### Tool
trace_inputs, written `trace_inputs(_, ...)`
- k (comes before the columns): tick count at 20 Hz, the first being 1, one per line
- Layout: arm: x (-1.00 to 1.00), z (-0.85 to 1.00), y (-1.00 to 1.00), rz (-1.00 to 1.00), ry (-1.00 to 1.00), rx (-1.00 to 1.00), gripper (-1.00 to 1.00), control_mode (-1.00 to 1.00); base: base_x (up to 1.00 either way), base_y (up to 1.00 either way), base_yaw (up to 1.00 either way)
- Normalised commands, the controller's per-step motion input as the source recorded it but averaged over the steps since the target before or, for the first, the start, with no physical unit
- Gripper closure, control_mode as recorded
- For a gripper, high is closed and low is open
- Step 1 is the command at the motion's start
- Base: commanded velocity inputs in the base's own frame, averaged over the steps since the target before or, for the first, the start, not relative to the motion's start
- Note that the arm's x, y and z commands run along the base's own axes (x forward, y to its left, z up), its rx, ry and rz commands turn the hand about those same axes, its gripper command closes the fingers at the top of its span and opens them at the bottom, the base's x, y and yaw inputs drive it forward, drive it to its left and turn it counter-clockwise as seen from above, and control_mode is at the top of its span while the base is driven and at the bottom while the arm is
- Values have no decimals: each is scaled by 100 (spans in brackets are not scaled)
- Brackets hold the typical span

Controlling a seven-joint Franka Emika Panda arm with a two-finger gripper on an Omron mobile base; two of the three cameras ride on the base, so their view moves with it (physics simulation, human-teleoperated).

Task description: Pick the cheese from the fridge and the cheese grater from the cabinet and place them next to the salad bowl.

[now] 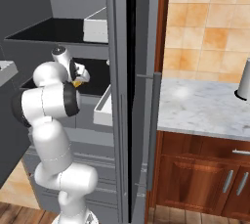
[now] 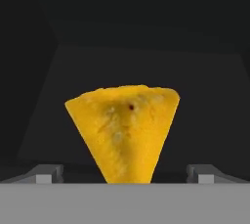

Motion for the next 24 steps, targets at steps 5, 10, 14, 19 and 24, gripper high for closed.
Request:
trace_inputs(5, 13, -11, 0, 0, 0, 0, -100, -100, 0, 0, 0)
trace_inputs(10, 16, -13, 5, 0, 0, 0, 100, -100, 0, 0, 0)
trace_inputs(14, 1, -8, 0, 0, 0, 0, 100, -100, 0, 0, 0)
trace_inputs(19, -23, -5, 0, 0, -6, 0, 100, -100, 0, 0, 0)
trace_inputs(24, -56, 0, 0, 0, -15, 0, 100, -100, 0, 0, 0)
